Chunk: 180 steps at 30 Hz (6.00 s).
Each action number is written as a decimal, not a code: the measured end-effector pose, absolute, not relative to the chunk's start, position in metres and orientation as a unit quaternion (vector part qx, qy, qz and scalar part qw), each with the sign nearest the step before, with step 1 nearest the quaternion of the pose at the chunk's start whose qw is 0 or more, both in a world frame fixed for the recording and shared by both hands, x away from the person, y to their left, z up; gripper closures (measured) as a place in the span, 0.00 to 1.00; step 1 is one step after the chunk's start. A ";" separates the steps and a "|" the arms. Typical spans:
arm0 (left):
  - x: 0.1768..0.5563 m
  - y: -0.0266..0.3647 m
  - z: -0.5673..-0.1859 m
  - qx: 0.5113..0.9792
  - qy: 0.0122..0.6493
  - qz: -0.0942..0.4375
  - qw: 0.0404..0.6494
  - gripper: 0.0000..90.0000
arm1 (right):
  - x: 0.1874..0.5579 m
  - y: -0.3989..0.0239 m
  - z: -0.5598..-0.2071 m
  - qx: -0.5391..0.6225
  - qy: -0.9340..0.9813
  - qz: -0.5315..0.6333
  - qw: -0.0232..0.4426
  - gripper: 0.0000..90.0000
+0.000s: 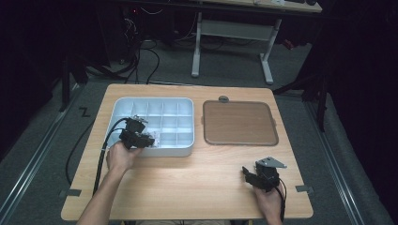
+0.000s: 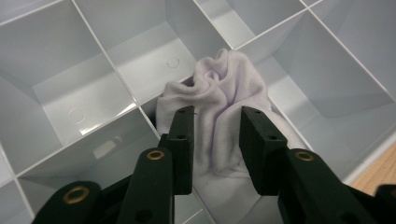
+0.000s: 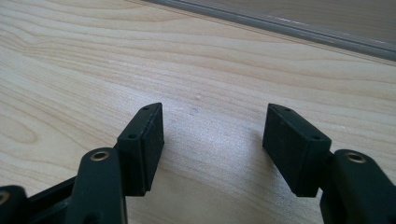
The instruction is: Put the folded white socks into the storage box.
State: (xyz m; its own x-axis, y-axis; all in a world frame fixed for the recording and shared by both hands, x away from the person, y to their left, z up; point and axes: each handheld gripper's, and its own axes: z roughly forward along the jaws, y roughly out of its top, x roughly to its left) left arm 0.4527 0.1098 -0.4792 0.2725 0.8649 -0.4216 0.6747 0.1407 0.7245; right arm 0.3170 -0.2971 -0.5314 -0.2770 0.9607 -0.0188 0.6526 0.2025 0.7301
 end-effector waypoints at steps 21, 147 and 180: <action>0.445 0.124 -0.466 0.613 0.601 0.107 0.501 0.58 | 0.317 -0.297 -0.531 0.549 0.735 0.313 0.246 0.43; 0.335 0.155 -0.452 0.540 0.576 0.056 0.611 0.45 | 0.317 -0.297 -0.531 0.549 0.735 0.313 0.246 0.43; 0.336 0.139 -0.490 0.546 0.588 0.037 0.595 0.45 | 0.317 -0.297 -0.531 0.549 0.735 0.313 0.246 0.43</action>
State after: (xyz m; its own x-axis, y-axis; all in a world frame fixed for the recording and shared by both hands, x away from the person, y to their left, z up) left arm 0.3357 0.1394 -0.4905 0.3049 0.6869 -0.6597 0.5985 0.4006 0.6938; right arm 0.3170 -0.2971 -0.5314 -0.2764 0.9608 -0.0191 0.6528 0.2023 0.7300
